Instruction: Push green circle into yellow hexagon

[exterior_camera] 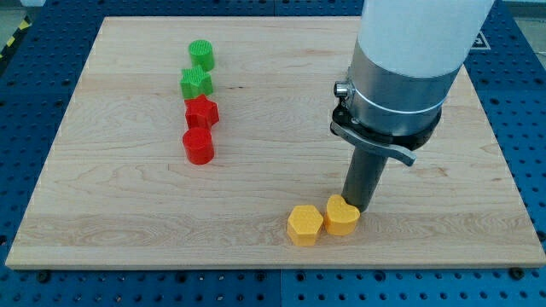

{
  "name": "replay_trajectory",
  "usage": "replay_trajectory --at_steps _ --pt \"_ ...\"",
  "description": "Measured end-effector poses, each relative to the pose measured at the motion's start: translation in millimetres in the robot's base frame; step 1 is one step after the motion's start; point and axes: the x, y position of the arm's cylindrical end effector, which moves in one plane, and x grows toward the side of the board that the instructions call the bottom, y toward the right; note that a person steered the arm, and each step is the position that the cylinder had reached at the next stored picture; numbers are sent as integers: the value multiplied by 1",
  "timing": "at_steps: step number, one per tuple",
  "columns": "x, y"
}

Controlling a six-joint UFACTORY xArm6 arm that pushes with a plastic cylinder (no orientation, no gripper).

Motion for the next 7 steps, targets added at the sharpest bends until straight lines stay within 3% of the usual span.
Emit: replay_trajectory --at_steps 2,3,6,7 --pt "-32 -16" --pt "-77 -42" --pt "-287 -109" --pt "-325 -172"
